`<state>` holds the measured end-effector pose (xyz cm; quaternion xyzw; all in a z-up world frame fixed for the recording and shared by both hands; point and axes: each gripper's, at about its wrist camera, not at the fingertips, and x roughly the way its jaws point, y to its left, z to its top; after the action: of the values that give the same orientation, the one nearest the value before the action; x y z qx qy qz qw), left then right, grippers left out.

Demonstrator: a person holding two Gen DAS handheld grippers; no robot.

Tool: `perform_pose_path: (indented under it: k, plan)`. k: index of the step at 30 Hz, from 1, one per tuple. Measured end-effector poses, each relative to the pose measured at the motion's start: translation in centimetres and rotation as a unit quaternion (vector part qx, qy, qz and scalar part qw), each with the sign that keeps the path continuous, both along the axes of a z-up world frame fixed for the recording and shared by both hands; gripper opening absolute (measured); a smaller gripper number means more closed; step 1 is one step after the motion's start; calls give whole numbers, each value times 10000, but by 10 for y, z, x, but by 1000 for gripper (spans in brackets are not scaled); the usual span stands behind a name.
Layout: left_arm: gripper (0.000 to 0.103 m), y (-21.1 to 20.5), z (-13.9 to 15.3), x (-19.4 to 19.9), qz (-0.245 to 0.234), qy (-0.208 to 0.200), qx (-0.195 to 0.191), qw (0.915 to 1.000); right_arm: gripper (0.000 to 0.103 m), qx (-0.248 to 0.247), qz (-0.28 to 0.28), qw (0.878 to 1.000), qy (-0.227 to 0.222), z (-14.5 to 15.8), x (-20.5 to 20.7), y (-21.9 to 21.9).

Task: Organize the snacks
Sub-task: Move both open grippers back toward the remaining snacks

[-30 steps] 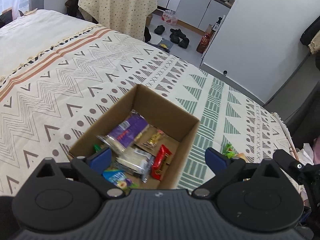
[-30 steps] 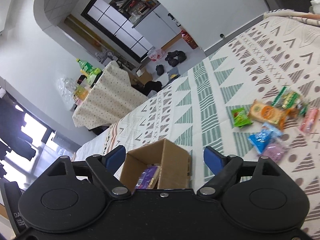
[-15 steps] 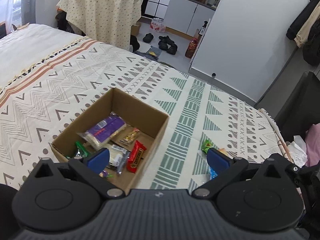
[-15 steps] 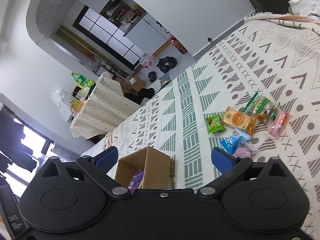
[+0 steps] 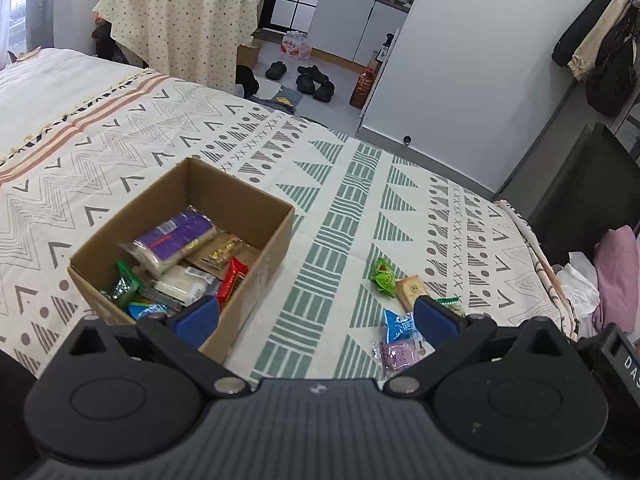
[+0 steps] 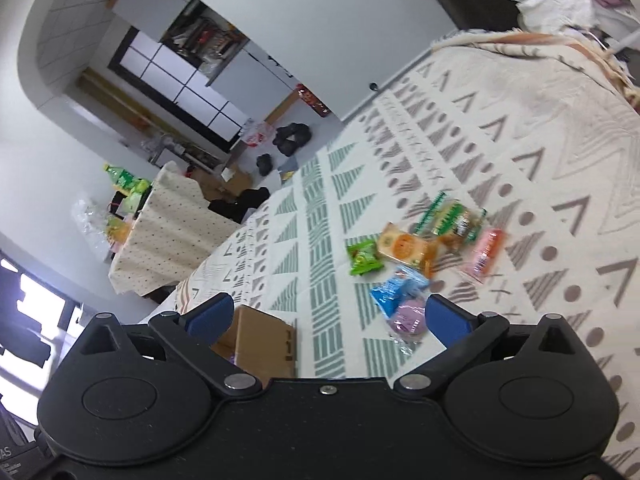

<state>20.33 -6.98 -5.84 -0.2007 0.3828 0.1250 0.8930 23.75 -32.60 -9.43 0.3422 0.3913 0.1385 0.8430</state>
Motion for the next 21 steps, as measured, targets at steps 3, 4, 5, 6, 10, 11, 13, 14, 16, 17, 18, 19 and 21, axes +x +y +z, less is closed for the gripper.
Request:
perform_pose_path:
  k: [3, 4, 5, 6, 10, 11, 13, 14, 16, 17, 18, 19, 21]
  plan:
    - [103, -6, -6, 4, -51, 131, -100, 9999, 103, -1, 52, 10000, 39, -5, 0, -6]
    - [103, -9, -8, 5, -78, 151, -121, 9998, 103, -35, 53, 10000, 64, -6, 1, -7]
    - [103, -11, -9, 7, -108, 156, -118, 9998, 103, -46, 18, 9999, 116, -8, 2, -10]
    - [103, -13, -11, 8, -137, 169, -107, 9997, 103, -10, -35, 9998, 176, -12, 4, -13]
    - [103, -17, -23, 18, -189, 282, -200, 9992, 103, 154, -179, 9992, 321, -21, 9, -22]
    - [103, -18, -27, 21, -203, 315, -228, 9990, 103, 177, -220, 9990, 351, -23, 10, -24]
    - [103, -21, -34, 27, -245, 381, -250, 9987, 103, 227, -327, 9983, 426, -26, 11, -29]
    - [103, -23, -37, 30, -278, 401, -261, 9985, 103, 264, -388, 9978, 466, -29, 12, -32]
    - [103, -25, -45, 36, -335, 441, -307, 9980, 103, 334, -530, 9965, 550, -33, 14, -38]
    - [103, -26, -49, 39, -365, 463, -335, 9977, 103, 361, -596, 9958, 594, -35, 15, -41]
    - [103, -26, -52, 43, -402, 492, -366, 9973, 103, 377, -658, 9951, 639, -38, 15, -43]
    - [103, -27, -57, 46, -441, 518, -395, 9969, 102, 374, -698, 9946, 675, -40, 17, -44]
    - [103, -29, -65, 52, -514, 564, -435, 9961, 102, 357, -785, 9932, 785, -46, 19, -45]
